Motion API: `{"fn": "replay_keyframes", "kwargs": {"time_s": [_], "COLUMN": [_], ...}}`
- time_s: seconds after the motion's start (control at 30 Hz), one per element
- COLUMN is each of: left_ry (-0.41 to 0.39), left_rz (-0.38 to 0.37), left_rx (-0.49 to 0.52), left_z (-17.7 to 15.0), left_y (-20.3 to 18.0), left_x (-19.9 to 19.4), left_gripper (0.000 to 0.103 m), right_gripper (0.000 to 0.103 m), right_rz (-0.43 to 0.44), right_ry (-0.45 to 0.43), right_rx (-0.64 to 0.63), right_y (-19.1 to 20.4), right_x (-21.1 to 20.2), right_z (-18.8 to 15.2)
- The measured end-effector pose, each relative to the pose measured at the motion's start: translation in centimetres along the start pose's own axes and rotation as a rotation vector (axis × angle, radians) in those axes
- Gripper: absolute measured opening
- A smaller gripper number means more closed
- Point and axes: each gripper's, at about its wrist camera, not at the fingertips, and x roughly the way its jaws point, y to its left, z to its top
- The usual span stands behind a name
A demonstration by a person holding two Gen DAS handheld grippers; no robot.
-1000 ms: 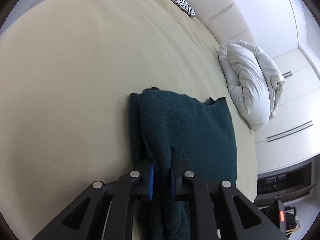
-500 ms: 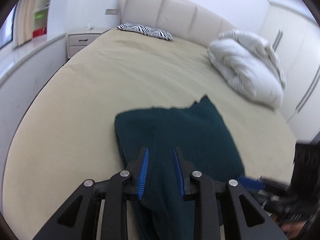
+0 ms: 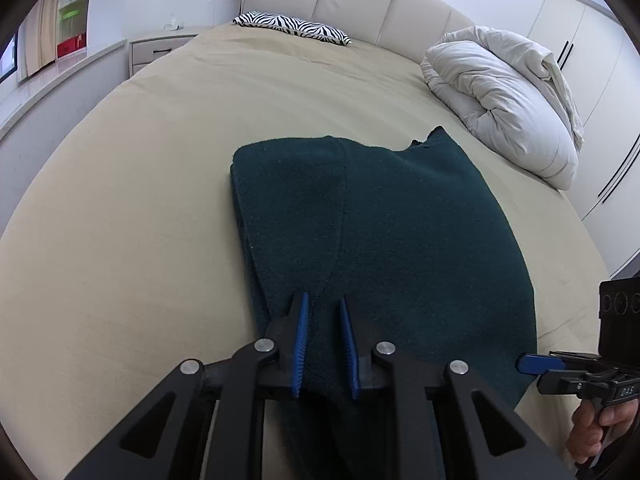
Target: Fold small clothes
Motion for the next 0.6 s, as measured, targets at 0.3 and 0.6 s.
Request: {"fn": "replay_keyframes", "kwargs": {"time_s": [0.3,0.6], "left_ry": [-0.034,-0.151], "left_rz": [-0.004,0.051], "left_rx": [0.006,0.030], "left_z": [-0.8,4.9], "left_y": [0.7,-1.5], "left_x": [-1.9,-5.6], "left_gripper": [0.018,0.026], "right_gripper": [0.042,0.046], "right_rz": [-0.037,-0.089], "right_ry": [0.028,-0.124], "right_rx": [-0.022,-0.055], "right_y": [2.7,3.0], "right_x": [-4.5,-10.1], "right_z": [-3.6,4.7]}}
